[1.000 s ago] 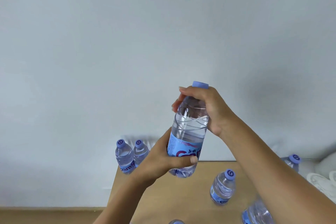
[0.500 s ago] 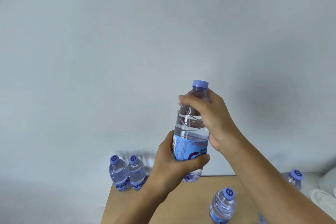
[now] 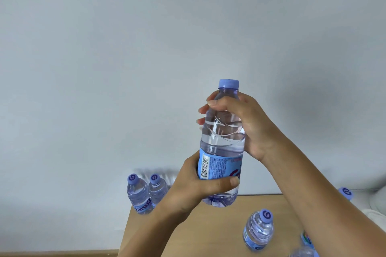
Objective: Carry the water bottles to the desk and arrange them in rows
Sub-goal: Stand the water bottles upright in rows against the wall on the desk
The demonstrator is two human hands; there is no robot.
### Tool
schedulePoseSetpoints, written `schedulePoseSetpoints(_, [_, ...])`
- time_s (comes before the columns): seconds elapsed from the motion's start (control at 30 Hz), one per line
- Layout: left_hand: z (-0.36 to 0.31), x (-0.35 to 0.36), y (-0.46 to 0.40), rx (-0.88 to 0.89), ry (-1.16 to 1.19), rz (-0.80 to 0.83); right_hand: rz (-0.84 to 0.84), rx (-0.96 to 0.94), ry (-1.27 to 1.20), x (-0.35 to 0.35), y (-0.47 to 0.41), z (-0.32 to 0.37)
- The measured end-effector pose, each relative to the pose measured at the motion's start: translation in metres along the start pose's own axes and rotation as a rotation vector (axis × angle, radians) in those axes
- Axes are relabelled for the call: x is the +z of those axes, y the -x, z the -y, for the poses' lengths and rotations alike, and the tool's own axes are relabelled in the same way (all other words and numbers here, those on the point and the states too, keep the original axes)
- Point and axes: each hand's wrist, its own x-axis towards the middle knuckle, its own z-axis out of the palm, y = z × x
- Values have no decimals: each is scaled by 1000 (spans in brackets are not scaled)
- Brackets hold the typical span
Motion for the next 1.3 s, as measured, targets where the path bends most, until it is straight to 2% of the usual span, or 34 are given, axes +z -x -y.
schedulePoseSetpoints(0.17, [-4,7,6,41,-95,-189,-116,-118,241,9,4,1])
schedulePoseSetpoints(0.23, [-6,10,8,64,-123,-242,-161,-127,244,13,5,-2])
schedulePoseSetpoints(0.4, [-12,12,16,68,-119,-181,-215,-128,157,18,8,-5])
schedulePoseSetpoints(0.7, [-11,0,19,52,11,20,-25,-110,11,14,9,10])
schedulePoseSetpoints(0.8, [-11,-1,20,59,3,-46,-27,-117,55,16,10,10])
schedulePoseSetpoints(0.9, [-10,1,21,70,-20,-167,-105,-164,238,21,11,10])
schedulePoseSetpoints(1.0, [-11,4,22,105,-63,-263,-184,-213,266,29,12,6])
schedulePoseSetpoints(1.17, [-12,5,25,104,-38,-177,-204,-217,204,33,10,4])
schedulePoseSetpoints(1.3, [-14,0,26,86,3,-55,-127,-146,122,27,8,10])
